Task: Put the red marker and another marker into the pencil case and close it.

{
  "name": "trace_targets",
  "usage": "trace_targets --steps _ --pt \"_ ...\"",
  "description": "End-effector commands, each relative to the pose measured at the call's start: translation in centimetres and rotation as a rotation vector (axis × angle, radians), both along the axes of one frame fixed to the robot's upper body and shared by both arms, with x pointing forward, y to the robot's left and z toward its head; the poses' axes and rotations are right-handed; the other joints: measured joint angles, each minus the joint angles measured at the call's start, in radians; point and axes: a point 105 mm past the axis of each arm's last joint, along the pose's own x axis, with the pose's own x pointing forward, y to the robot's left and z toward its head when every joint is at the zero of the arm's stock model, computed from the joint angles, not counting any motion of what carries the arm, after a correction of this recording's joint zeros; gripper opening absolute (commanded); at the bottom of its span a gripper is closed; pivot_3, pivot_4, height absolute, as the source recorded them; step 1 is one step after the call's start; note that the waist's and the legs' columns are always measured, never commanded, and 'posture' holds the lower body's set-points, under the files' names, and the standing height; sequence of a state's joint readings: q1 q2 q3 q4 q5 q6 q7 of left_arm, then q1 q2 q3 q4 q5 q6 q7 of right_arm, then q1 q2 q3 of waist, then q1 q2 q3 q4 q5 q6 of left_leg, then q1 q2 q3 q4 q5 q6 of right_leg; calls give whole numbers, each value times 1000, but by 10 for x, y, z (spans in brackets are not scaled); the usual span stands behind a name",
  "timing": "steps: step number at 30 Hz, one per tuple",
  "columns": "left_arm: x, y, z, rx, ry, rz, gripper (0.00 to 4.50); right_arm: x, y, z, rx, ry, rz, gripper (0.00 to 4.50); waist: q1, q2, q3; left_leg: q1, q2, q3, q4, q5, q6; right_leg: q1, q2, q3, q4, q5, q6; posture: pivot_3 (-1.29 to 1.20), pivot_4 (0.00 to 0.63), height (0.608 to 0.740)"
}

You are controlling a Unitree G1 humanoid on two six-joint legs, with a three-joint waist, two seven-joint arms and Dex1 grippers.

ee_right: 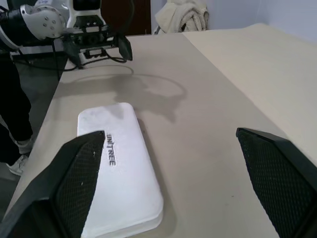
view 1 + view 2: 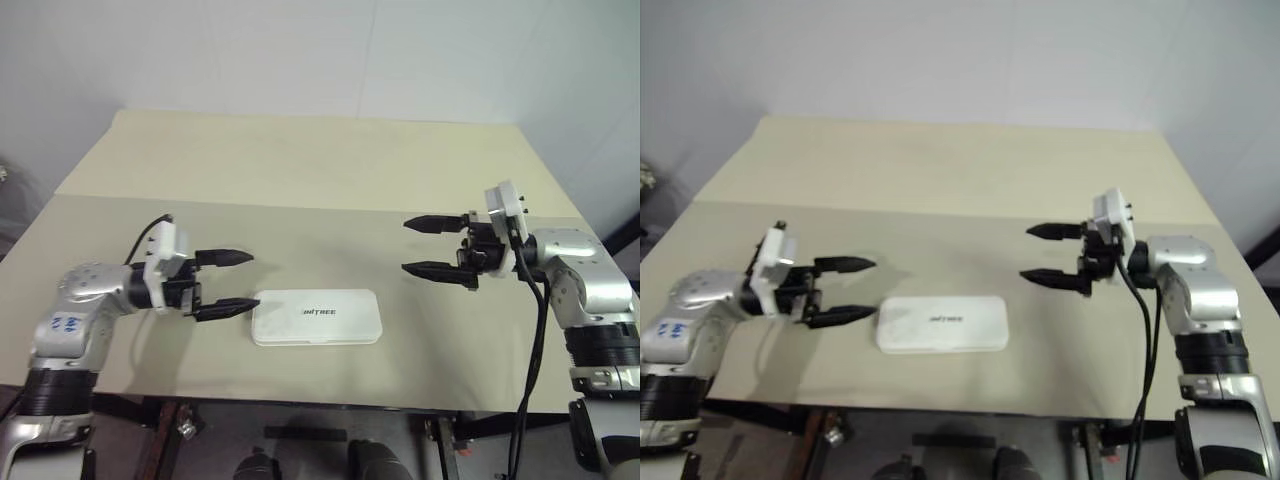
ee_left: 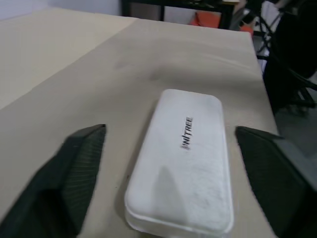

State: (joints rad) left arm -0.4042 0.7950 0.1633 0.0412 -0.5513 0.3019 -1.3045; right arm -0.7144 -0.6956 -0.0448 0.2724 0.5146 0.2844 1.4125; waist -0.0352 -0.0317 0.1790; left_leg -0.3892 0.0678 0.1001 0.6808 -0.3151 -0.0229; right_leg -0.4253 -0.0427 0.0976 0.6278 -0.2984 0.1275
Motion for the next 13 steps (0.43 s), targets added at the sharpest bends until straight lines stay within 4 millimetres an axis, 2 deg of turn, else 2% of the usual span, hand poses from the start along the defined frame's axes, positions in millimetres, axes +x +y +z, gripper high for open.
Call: trace_targets --steps 1,5,8,10,13 --pt "-18 14 10 41 -42 -65 4479 2 -3 8 -18 -41 18 4500 -3 1 1 0 0 0 -1 0 0 0 0 0 0 0 0 0 150 740" --pt "-24 29 15 76 -40 -99 4479 6 -8 9 -51 -50 15 4500 -7 2 1 0 0 1 -1 0 0 -1 0 0 -1 0 -1 0 150 740" --pt "-10 45 18 134 -128 9 4479 7 -6 8 -45 -61 2 4500 -5 2 1 0 0 1 -1 0 0 -1 0 0 0 -1 -1 0 150 740" --pt "-3 47 22 150 -171 58 4479 6 -6 7 -40 -62 -3 4500 -5 2 1 0 0 1 0 0 0 -1 0 0 0 -1 -1 0 150 740" --pt "-5 44 28 142 -187 57 4479 4 -2 10 -25 -69 -2 4500 -5 2 1 0 0 2 0 0 0 -1 -1 0 0 0 -1 0 150 740"
